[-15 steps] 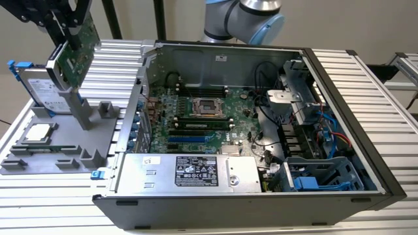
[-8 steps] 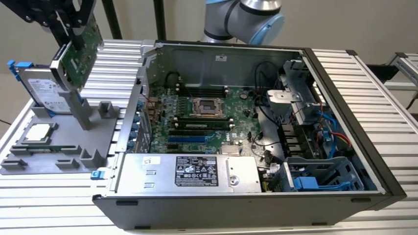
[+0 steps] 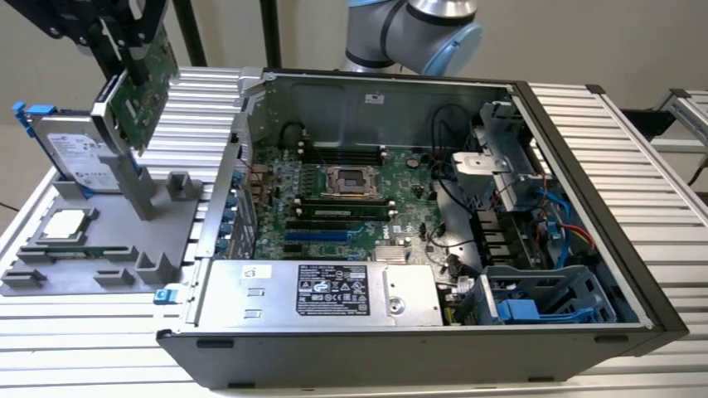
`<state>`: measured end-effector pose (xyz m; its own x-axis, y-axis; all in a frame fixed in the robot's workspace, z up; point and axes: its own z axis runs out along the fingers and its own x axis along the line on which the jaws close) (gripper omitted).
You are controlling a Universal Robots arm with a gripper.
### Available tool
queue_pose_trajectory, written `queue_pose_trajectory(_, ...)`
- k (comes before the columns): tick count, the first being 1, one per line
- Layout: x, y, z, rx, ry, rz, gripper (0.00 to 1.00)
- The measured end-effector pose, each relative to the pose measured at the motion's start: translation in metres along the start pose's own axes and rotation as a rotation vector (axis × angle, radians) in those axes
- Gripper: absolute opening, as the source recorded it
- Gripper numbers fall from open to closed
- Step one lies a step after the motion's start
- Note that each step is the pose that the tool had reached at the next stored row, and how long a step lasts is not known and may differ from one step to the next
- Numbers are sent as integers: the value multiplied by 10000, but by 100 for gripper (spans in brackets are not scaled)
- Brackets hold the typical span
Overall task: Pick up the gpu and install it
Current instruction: 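Pick up the gpu and move the gpu toward the slot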
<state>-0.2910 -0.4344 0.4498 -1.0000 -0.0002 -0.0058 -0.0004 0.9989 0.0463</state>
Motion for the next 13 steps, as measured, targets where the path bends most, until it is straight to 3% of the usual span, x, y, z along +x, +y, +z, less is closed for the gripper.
queue_pose_trajectory(13,-80,0,0,0,0,0,0)
